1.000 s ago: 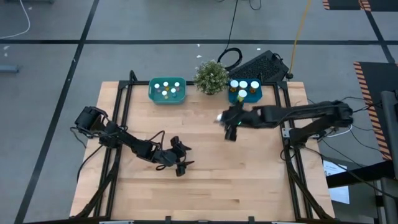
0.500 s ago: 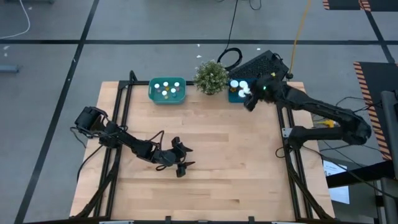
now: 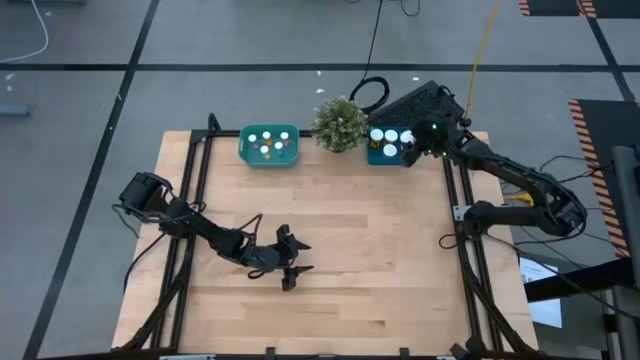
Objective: Pick and place medicine bottles into bin by pill shape (circle, oval)
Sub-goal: Put the big orange pill bottle into the blue bin
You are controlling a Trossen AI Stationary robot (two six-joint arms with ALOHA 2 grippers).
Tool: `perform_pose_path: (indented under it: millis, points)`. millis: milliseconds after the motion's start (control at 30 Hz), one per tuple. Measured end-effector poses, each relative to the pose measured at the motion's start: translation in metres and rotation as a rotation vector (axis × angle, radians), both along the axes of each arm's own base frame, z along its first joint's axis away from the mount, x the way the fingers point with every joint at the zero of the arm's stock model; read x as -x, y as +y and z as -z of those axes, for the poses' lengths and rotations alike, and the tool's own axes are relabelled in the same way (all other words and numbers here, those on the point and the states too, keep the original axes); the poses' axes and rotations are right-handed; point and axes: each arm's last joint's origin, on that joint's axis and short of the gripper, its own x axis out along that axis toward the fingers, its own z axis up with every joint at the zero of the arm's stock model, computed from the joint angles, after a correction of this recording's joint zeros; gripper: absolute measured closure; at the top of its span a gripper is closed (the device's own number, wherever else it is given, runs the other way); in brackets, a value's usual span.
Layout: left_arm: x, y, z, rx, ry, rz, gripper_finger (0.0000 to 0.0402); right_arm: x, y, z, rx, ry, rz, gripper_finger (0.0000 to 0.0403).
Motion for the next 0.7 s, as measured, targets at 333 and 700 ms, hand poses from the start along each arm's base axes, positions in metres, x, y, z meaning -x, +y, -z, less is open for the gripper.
perform_pose_path:
  millis: [333, 700]
  points:
    - [-0.001, 0.0, -0.002, -0.006, -0.018, 0.007, 0.0121, 0.001, -0.011, 0.026, 0.007, -0.017, 0.028, 0.0194]
    - [-0.001, 0.0, -0.002, -0.003, -0.018, 0.005, 0.0121, -0.004, -0.019, 0.055, -0.072, 0.038, 0.034, 0.0194]
